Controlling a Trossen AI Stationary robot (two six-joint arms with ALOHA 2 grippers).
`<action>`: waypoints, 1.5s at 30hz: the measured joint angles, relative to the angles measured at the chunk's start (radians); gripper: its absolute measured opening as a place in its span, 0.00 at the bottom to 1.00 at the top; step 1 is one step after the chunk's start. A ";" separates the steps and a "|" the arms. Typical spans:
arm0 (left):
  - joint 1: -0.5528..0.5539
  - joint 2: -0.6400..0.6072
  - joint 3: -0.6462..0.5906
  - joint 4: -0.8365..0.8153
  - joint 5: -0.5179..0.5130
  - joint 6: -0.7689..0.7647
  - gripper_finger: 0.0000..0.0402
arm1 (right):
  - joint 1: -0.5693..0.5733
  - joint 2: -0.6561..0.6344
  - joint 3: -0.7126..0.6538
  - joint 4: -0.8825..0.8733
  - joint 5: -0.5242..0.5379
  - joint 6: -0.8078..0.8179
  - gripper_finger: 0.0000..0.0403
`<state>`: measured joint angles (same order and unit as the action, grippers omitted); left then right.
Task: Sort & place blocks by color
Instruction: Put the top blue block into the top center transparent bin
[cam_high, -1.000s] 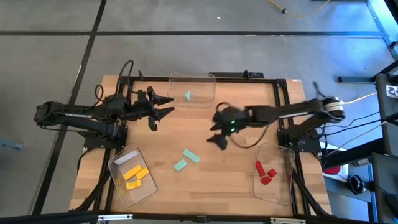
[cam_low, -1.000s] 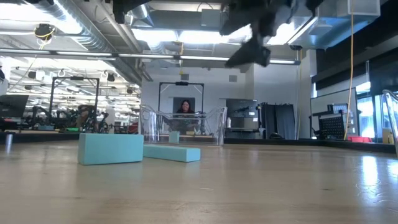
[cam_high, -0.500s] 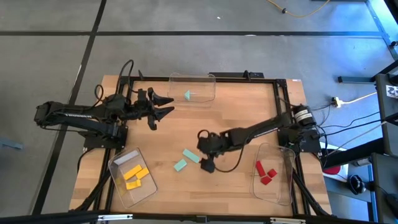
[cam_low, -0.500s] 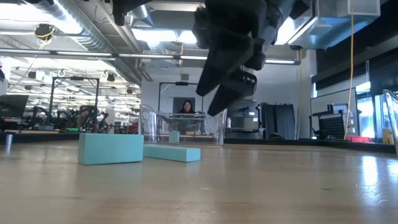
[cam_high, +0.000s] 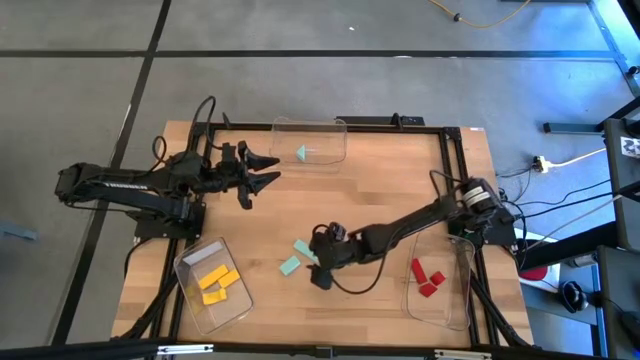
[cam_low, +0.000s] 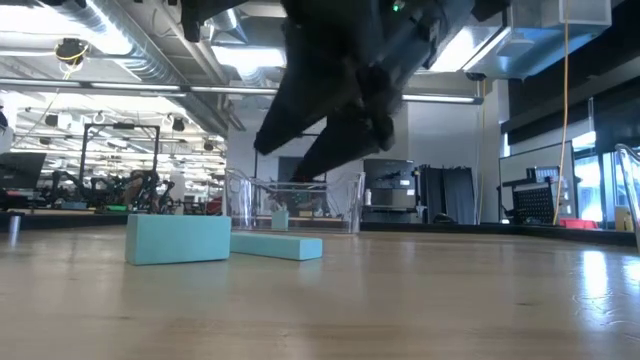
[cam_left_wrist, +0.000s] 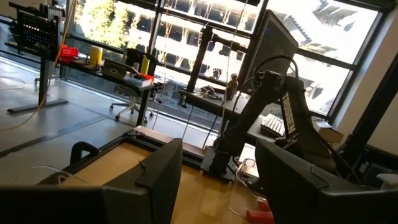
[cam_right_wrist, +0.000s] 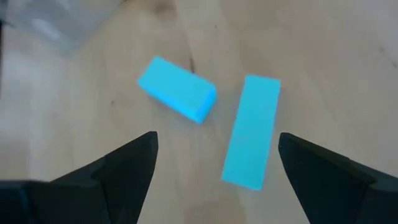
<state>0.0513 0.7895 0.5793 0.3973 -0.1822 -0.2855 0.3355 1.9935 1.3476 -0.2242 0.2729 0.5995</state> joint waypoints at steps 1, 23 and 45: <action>0.000 0.000 0.000 0.000 0.000 0.000 0.48 | 0.000 0.009 0.000 0.007 0.015 0.000 0.83; 0.000 0.000 0.000 0.000 0.000 -0.001 0.48 | 0.021 0.171 0.003 0.020 0.125 0.068 0.82; 0.000 0.000 0.000 -0.007 0.147 -0.001 0.48 | -0.173 -0.154 -0.243 -0.221 -0.026 -0.073 0.33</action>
<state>0.0513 0.7895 0.5797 0.3901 -0.0353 -0.2863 0.1625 1.8396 1.1048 -0.4456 0.2471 0.5260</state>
